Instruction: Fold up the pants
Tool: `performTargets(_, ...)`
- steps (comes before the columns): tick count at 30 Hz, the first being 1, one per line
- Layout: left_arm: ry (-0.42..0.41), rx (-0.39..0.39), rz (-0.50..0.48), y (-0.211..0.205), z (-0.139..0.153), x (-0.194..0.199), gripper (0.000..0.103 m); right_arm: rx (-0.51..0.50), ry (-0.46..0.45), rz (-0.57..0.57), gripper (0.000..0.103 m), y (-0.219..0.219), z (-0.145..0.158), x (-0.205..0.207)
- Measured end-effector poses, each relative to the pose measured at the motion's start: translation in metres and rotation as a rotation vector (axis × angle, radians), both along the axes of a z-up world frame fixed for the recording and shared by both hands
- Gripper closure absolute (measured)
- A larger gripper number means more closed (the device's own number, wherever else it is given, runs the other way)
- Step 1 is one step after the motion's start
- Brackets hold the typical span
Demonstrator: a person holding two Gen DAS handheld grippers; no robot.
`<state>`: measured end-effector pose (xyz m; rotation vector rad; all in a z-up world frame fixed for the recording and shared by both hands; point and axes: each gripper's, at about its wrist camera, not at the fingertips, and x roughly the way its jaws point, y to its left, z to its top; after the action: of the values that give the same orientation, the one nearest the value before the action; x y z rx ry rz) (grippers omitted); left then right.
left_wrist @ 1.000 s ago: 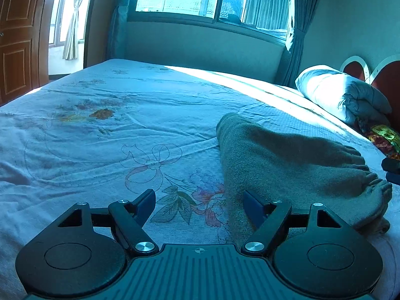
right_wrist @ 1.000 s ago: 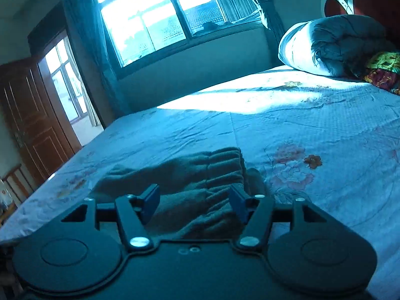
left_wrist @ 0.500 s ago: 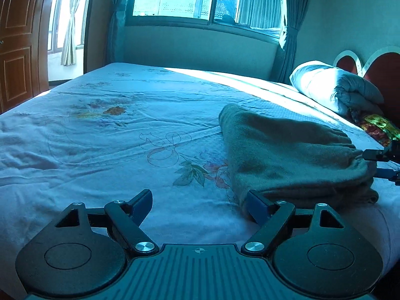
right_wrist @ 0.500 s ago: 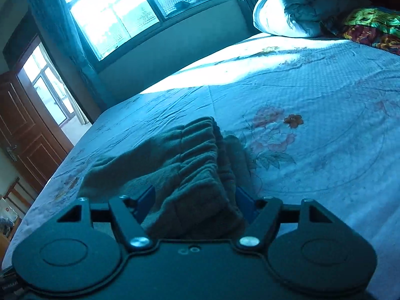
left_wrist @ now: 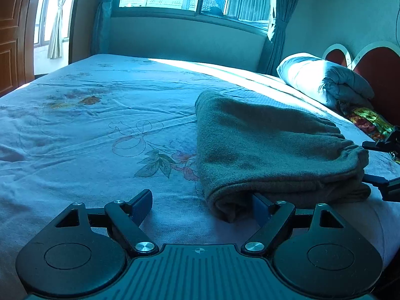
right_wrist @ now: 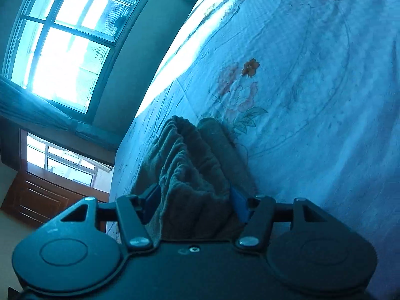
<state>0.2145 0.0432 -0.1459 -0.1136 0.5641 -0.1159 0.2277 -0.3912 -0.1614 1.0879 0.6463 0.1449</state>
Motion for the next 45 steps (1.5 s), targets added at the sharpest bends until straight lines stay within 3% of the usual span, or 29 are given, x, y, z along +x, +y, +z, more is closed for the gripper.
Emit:
performTargets(4, -0.001, -0.004, 0.002, 0.0, 0.0, 0.0, 0.021, 0.02, 0.025, 0.03, 0.049, 0.008, -0.007, 0.005)
performTargets(8, -0.008, -0.007, 0.004, -0.002, 0.002, 0.001, 0.021, -0.016, 0.034, 0.045, 0.035, 0.02, -0.006, 0.025)
performTargets(9, -0.007, -0.009, 0.004, -0.002, 0.002, 0.001, 0.021, -0.036, 0.039, 0.043, 0.036, 0.024, -0.004, 0.029)
performTargets(10, -0.005, -0.006, 0.005, -0.003, 0.001, 0.001, 0.021, -0.054, 0.035, 0.045, 0.052, 0.028, -0.001, 0.03)
performTargets(11, 0.001, 0.004, 0.012, -0.003, 0.002, 0.001, 0.021, -0.062, 0.022, 0.057, 0.061, 0.031, 0.002, 0.032)
performTargets(15, 0.003, 0.007, 0.012, -0.003, 0.003, 0.001, 0.021, -0.095, -0.014, 0.054, 0.065, 0.035, 0.011, 0.029)
performTargets(18, 0.003, 0.009, 0.011, -0.004, 0.003, 0.001, 0.021, -0.096, 0.016, 0.053, 0.053, 0.037, 0.007, 0.03)
performTargets(19, 0.004, 0.007, 0.01, -0.004, 0.003, 0.001, 0.021, -0.085, 0.018, 0.055, 0.039, 0.037, 0.005, 0.03)
performTargets(20, 0.004, 0.008, 0.008, -0.004, 0.003, 0.0, 0.021, -0.081, 0.008, 0.065, 0.033, 0.038, 0.003, 0.031)
performTargets(21, 0.004, 0.01, 0.007, -0.005, 0.003, 0.0, 0.021, -0.112, 0.0, 0.071, 0.034, 0.041, 0.004, 0.032)
performTargets(23, 0.006, 0.01, 0.008, -0.004, 0.003, 0.0, 0.021, -0.173, 0.009, 0.076, 0.061, 0.047, 0.008, 0.035)
performTargets(25, 0.007, 0.009, 0.006, -0.004, 0.004, -0.001, 0.021, -0.152, -0.042, 0.08, 0.068, 0.046, 0.017, 0.032)
performTargets(30, -0.052, 0.007, -0.046, -0.014, 0.016, -0.015, 0.021, -0.107, -0.2, 0.116, 0.07, 0.06, 0.062, 0.028)
performTargets(34, -0.062, 0.075, -0.09, -0.033, 0.019, -0.009, 0.021, -0.084, -0.322, 0.157, 0.071, 0.079, 0.105, 0.03)
performTargets(37, -0.036, 0.131, -0.004, -0.032, 0.016, 0.01, 0.021, -0.057, -0.366, 0.145, 0.076, 0.074, 0.121, 0.027)
performTargets(38, 0.01, 0.139, 0.048, -0.023, 0.011, 0.021, 0.021, -0.049, -0.374, 0.125, 0.079, 0.065, 0.121, 0.026)
performTargets(39, 0.041, 0.148, 0.1, -0.013, 0.005, 0.027, 0.015, -0.062, -0.368, 0.113, 0.079, 0.058, 0.12, 0.027)
performTargets(41, 0.047, -0.028, 0.127, 0.019, -0.004, 0.024, 0.012, -0.112, -0.313, 0.11, 0.079, 0.049, 0.106, 0.031)
performTargets(43, 0.065, -0.005, 0.128, 0.019, -0.01, 0.023, 0.012, -0.166, -0.203, 0.098, 0.08, 0.044, 0.067, 0.037)
performTargets(45, 0.05, 0.015, 0.123, 0.017, -0.015, 0.02, 0.012, -0.18, -0.01, 0.065, 0.081, 0.034, 0.002, 0.042)
